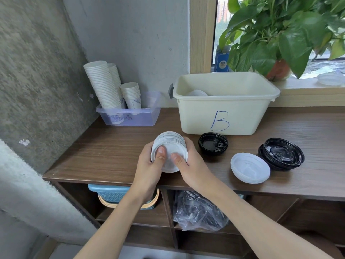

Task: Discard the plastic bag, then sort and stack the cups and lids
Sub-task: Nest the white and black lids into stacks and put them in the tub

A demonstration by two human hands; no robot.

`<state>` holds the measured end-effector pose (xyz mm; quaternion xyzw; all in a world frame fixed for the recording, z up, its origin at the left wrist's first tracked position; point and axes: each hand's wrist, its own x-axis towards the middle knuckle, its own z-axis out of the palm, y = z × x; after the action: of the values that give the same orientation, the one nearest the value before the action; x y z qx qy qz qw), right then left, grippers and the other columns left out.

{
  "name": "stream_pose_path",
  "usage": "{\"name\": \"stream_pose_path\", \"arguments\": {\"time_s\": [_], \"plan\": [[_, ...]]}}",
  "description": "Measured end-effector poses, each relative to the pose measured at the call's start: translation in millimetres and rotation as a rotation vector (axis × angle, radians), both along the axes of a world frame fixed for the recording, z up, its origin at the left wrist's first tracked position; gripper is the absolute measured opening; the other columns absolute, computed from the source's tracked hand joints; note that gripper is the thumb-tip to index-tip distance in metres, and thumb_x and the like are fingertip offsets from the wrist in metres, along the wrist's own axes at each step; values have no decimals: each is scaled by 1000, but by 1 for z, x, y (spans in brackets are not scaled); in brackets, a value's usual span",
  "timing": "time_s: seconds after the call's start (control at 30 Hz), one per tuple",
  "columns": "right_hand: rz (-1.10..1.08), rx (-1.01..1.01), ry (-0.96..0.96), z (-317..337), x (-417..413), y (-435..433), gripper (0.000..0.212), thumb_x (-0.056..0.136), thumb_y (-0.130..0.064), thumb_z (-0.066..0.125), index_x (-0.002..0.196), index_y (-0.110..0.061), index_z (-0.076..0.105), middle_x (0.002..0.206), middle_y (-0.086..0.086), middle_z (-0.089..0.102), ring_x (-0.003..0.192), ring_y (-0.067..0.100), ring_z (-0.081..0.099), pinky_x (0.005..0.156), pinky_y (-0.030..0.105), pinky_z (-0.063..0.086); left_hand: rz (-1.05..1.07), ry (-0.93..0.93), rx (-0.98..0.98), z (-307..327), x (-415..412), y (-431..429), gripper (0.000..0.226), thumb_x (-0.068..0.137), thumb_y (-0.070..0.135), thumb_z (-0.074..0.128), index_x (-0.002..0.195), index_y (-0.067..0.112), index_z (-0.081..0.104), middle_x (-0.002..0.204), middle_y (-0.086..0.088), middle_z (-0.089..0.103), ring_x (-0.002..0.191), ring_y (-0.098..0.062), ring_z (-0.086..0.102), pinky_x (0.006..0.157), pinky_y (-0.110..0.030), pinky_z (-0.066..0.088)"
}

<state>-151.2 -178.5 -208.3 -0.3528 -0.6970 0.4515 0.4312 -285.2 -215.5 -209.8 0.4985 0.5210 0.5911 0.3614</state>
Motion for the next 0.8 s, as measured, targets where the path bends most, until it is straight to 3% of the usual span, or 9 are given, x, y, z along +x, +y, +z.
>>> {"name": "stream_pose_path", "arguments": {"time_s": [0.07,0.13,0.27,0.37,0.5,0.67,0.8], "plan": [[-5,-5,1,0,2,1,35,93,-18,53,116,-42,40,122,-7,56,113,2,52,97,18,39,-1,67,47,1,1,0,56,87,55,54,125,15,60,118,-4,69,113,-20,63,99,-40,50],[-5,-19,2,-1,3,1,34,94,-20,53,121,-36,39,120,-9,56,113,3,53,99,21,40,-14,109,87,1,3,0,51,89,53,52,124,18,62,117,-1,70,112,-16,64,94,-29,51],[-19,-23,10,-2,2,0,33,95,-14,55,118,-28,37,112,-12,55,108,6,54,95,22,42,19,94,90,-1,4,3,56,83,58,55,120,17,62,111,0,70,107,-13,65,89,-27,52],[-63,-6,27,-1,0,-2,28,94,-17,56,114,-26,39,107,-10,56,102,7,55,87,17,43,95,116,55,-1,9,4,35,85,49,55,110,25,61,104,8,69,97,-2,64,81,-17,49],[-117,-22,8,0,1,-1,28,93,-16,57,116,-24,42,111,-4,58,104,10,55,87,16,42,-23,135,14,4,2,4,56,83,59,56,119,17,61,110,1,70,104,-11,65,87,-26,51],[-92,-118,-54,11,9,-9,33,96,-17,52,127,-17,43,118,-4,57,105,4,55,87,8,40,-230,89,-78,17,-6,-7,42,88,40,65,122,15,63,116,-5,70,111,-22,65,95,-36,50],[-83,-61,-222,27,27,-24,48,95,-39,50,138,-20,41,132,-5,52,118,7,49,102,28,39,-167,40,-82,17,2,-19,33,87,35,65,115,17,67,108,-4,73,105,-23,67,86,-31,50]]}}
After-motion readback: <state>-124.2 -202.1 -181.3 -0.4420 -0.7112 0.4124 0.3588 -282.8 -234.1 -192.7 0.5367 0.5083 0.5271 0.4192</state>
